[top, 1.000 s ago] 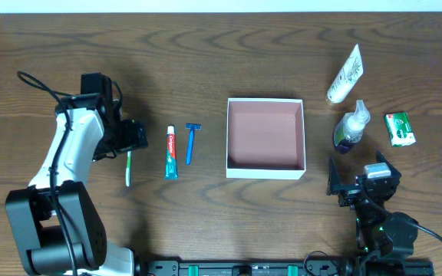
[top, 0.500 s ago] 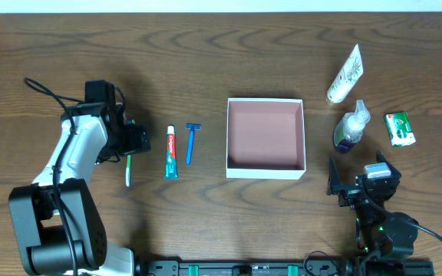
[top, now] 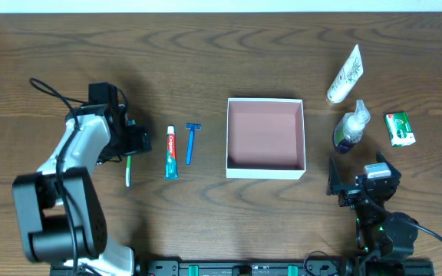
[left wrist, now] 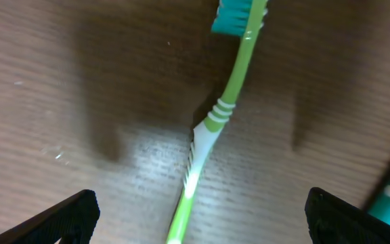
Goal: Pack container
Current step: 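Lower the left gripper and close it on the toothbrush handle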
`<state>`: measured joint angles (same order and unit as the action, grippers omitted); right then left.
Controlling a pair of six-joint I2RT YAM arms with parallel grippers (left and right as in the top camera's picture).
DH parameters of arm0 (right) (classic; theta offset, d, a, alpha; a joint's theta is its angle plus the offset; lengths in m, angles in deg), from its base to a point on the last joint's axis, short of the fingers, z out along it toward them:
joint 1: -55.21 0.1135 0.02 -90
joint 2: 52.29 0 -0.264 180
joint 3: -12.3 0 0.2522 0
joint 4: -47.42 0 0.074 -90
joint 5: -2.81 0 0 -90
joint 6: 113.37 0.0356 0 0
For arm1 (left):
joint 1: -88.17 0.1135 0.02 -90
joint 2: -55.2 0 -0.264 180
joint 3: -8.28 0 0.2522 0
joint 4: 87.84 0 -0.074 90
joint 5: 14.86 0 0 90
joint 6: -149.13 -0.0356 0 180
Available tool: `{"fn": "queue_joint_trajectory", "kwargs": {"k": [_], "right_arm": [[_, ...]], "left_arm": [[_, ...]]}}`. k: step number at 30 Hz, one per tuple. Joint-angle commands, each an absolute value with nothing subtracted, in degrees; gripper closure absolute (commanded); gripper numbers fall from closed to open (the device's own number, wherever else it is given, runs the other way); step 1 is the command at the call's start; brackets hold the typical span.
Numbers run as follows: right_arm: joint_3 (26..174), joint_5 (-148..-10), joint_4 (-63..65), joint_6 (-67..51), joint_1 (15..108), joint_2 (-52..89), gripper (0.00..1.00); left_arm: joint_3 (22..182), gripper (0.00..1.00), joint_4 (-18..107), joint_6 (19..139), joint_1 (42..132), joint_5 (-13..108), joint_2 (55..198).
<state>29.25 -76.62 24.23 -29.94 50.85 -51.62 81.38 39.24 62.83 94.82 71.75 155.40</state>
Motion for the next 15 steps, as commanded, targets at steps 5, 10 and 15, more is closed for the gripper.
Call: {"fn": "queue_joint_trajectory", "kwargs": {"k": [5, 10, 15], "right_arm": [[28.96, -76.64, 24.19, -30.75, 51.53, -51.99, 0.01], [28.96, -76.64, 24.19, -30.75, 51.53, -51.99, 0.01], [28.96, -76.64, 24.19, -30.75, 51.53, -51.99, 0.01]], "left_arm": [[81.13, 0.02, 40.6, 59.93, 94.91, 72.69, 158.26], [81.13, 0.02, 41.21, 59.75, 94.91, 72.8, 158.26], [81.13, 0.02, 41.32, 59.8, 94.91, 72.77, 158.29]]}}
